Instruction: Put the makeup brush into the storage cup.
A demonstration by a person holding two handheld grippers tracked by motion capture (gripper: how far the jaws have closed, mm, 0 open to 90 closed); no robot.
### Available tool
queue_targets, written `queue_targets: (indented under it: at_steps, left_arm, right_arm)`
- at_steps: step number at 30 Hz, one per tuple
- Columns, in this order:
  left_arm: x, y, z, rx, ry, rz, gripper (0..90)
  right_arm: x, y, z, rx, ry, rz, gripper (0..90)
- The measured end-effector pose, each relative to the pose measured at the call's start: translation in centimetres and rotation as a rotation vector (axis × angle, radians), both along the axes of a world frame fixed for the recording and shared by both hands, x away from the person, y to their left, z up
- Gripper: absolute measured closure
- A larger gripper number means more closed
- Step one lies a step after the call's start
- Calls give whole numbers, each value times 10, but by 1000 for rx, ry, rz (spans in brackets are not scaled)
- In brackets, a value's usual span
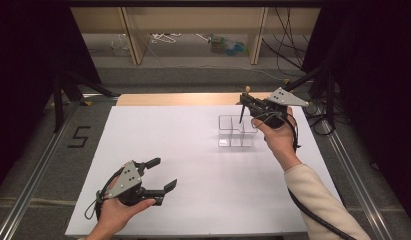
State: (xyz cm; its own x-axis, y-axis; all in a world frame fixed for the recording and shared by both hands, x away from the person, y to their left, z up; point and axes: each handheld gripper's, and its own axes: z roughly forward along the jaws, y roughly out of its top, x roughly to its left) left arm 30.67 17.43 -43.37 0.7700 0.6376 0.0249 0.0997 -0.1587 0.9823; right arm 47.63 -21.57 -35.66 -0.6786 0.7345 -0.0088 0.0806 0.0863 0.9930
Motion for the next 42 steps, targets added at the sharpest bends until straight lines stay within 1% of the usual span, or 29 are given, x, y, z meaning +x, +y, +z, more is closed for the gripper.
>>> queue_targets:
  at_steps: [1,3,4,5,6,7,8,11,16,17,18,19,20,21,22,25,26,28,29,30,31,33,38,39,40,41,42]
  left_arm:
    - [0,0,0,-2,3,-1,157]
    - [0,0,0,0,0,0,157]
    - [0,0,0,-1,1,0,157]
    - [0,0,0,0,0,1,157]
    - [0,0,0,0,0,1,157]
    - [0,0,0,0,0,1,157]
    - [0,0,0,0,-1,1,157]
    - [0,0,0,1,0,0,157]
    - [0,0,0,-3,5,1,157]
    - [1,-1,-1,-11,-2,-6,157]
    - [0,0,0,-1,3,2,157]
    - [0,0,0,-4,3,0,157]
    - [1,-1,-1,-15,1,-3,157]
    - [0,-1,-1,-14,3,-4,157]
    - [0,-1,-1,-15,4,-4,157]
    - [0,-1,-1,-15,3,-4,157]
    - [1,-1,-1,-12,0,-5,157]
    - [0,-1,-1,-10,3,-3,157]
    - [0,0,0,-5,5,0,157]
    - [0,-1,-1,-6,4,0,157]
    - [0,-1,-1,-10,3,-3,157]
    - [0,-1,-1,-17,5,-5,157]
    - [1,-1,-1,-13,2,-5,157]
    - [0,-1,0,-5,6,0,157]
    - [0,-1,-1,-6,5,0,157]
    - [0,-1,-1,-9,9,2,157]
    - [0,-1,-1,-9,8,2,157]
  right_arm:
    - [1,0,0,-3,-12,-2,836]
    - [1,0,0,-11,-13,-2,836]
    - [2,0,-1,-6,-16,-2,836]
    - [2,1,-1,-3,-9,0,836]
    - [2,0,-1,-6,-20,-3,836]
    - [2,1,-1,-5,-11,-5,836]
    - [1,1,-1,1,11,-3,836]
    - [3,1,-1,-4,-9,-7,836]
    - [4,1,-2,-5,-10,-10,836]
    - [5,0,-2,-8,-20,-11,836]
    - [4,0,-2,-4,7,-10,836]
    - [5,0,-2,-6,-9,-14,836]
    - [5,1,-3,-5,-8,-15,836]
    - [4,1,-3,-2,6,-13,836]
    - [5,1,-3,-2,-12,-17,836]
    - [6,2,-4,-4,-10,-20,836]
    - [7,2,-4,-8,-21,-21,836]
    - [6,2,-4,2,1,-15,836]
    - [5,1,-4,-13,14,-12,836]
    - [6,2,-4,-5,5,-17,836]
    - [6,2,-4,-6,3,-17,836]
    - [8,2,-5,-7,-16,-20,836]
    - [8,3,-6,-10,-12,-22,836]
    - [8,3,-6,-8,-8,-21,836]
    - [8,3,-6,-2,9,-20,836]
    - [9,3,-6,-5,-5,-20,836]
    - [9,3,-7,-8,-5,-23,836]
